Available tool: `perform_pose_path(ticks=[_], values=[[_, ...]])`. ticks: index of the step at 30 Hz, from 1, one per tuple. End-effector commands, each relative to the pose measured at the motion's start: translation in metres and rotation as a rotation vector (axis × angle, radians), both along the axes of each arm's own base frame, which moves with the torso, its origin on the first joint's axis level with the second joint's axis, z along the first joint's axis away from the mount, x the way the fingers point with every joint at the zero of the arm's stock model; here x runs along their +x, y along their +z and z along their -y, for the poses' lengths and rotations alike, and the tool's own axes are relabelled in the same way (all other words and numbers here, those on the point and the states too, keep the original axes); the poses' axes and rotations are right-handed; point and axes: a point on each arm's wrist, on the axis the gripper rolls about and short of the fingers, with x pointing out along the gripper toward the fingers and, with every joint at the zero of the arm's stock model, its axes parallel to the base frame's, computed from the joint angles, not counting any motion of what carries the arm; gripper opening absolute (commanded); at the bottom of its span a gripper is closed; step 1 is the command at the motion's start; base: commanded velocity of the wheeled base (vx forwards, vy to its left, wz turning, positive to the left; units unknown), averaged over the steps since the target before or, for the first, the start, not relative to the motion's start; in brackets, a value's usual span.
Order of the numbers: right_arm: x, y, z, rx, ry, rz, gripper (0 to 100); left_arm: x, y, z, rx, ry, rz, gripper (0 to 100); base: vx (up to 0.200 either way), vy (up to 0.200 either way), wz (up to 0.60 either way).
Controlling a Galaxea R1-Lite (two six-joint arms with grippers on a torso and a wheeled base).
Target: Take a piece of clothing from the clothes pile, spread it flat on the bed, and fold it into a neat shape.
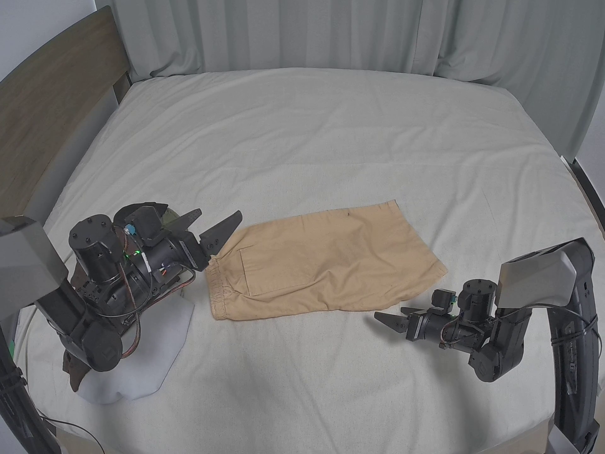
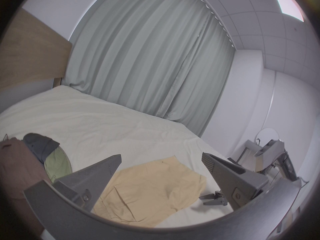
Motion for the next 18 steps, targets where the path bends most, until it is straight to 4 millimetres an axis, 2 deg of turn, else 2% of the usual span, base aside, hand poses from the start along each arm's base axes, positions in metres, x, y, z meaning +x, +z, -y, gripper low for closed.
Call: perform_pose_path(ticks=[1,6,18], values=[[0.009,-0.006,-0.007,-0.002,-0.017,0.019,100,-0.003,-0.004,-0.002,0.067,0.012,0.023,100,0.0,0.0,0.0],[0.016,-0.017,-0.02,0.004,-0.042,0.018,100,-0.01,-0.014,-0.001,0.174,-0.007,0.037,100,0.0,0.0,0.0],[0.035,-0.013,-0.042,0.084,-0.045,0.053,100,-0.013,-0.018,-0.003,0.187,-0.037,0.022,100,0.0,0.0,0.0]])
